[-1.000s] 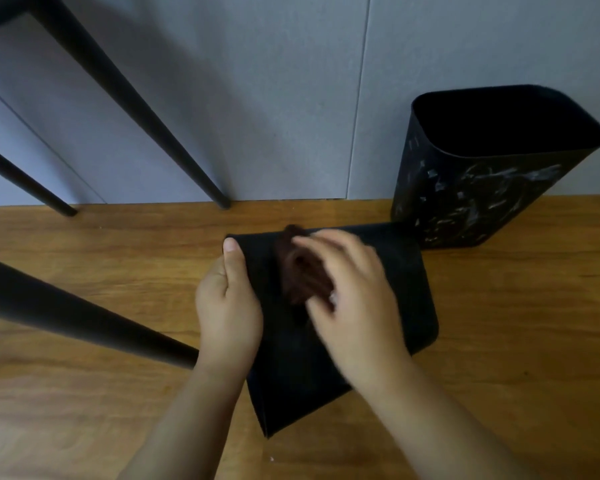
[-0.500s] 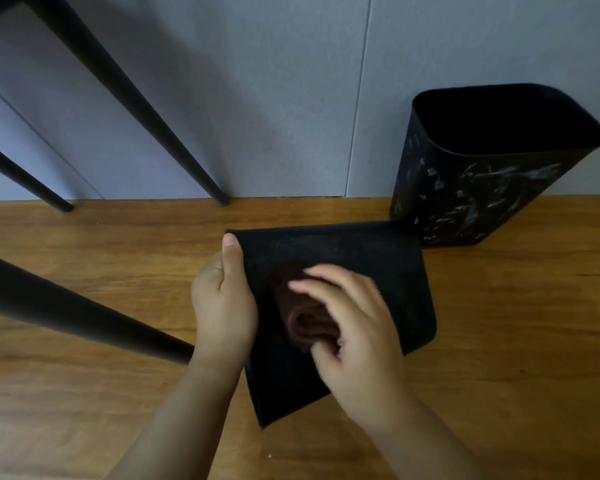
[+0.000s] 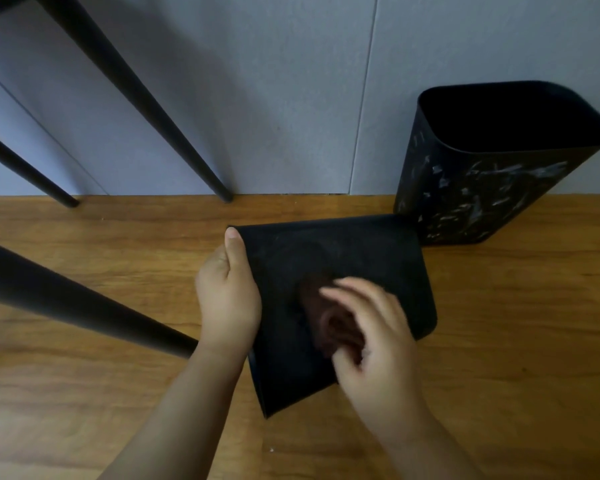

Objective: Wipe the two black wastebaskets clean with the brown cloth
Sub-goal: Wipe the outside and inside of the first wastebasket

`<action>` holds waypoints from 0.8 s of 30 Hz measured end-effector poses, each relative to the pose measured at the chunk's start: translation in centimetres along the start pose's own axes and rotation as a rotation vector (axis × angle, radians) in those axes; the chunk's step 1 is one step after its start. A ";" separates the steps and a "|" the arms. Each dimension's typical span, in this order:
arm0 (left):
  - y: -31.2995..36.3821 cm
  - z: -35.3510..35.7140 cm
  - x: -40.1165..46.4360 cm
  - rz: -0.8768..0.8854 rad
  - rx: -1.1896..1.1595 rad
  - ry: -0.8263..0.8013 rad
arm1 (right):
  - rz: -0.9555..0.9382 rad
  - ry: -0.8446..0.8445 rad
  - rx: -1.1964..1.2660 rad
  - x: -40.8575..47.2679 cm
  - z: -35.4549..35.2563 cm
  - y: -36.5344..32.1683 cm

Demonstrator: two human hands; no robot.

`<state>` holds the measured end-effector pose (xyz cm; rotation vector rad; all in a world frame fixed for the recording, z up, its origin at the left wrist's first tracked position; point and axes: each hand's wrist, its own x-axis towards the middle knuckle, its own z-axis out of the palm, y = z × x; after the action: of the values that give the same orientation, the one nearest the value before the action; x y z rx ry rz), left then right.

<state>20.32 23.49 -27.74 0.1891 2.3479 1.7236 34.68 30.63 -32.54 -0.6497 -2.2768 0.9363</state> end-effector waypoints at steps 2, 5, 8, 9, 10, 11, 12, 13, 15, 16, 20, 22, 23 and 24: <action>0.1 0.1 0.0 -0.005 0.004 0.000 | 0.163 0.126 0.014 0.8 0.0 0.4; 0.2 0.4 0.1 -0.001 0.006 0.010 | 0.214 0.149 -0.007 1.5 0.7 -1.3; 0.2 0.5 0.4 0.027 0.012 0.015 | 0.029 -0.024 0.031 0.4 1.5 -3.3; 0.2 0.4 0.5 0.031 0.014 0.017 | -0.032 -0.072 0.038 -0.2 1.7 -3.4; 0.2 0.4 0.5 0.025 0.013 0.014 | -0.072 -0.105 0.043 -0.7 1.6 -3.0; 0.2 0.3 0.5 0.015 0.015 0.010 | -0.098 -0.125 0.042 -1.0 1.4 -2.3; 0.1 0.1 0.4 0.004 0.022 0.010 | -0.120 -0.136 0.032 -1.2 1.1 -1.5; 0.0 0.0 0.4 -0.004 0.029 0.014 | -0.133 -0.136 0.016 -1.4 0.8 -0.7; -0.2 -0.1 0.5 -0.013 0.035 0.027 | -0.089 -0.076 -0.014 -1.3 0.2 0.9; -0.3 -0.1 0.5 -0.015 0.034 0.033 | -0.022 -0.015 -0.024 -1.0 0.0 1.3; -0.2 0.1 0.6 -0.006 0.015 0.013 | 0.223 0.169 -0.026 0.9 0.6 0.5; 0.1 0.3 0.6 0.012 0.022 -0.007 | 0.169 0.132 -0.036 1.3 1.2 -1.1; 0.1 0.3 0.7 0.027 0.033 -0.015 | 0.111 0.081 -0.026 1.4 1.4 -1.9; 0.1 0.3 0.7 0.045 0.044 -0.021 | 0.036 0.016 -0.018 1.4 1.6 -2.5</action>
<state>19.69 23.98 -27.81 0.2677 2.3859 1.6825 32.08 29.23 -31.16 -0.7057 -2.2685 0.9260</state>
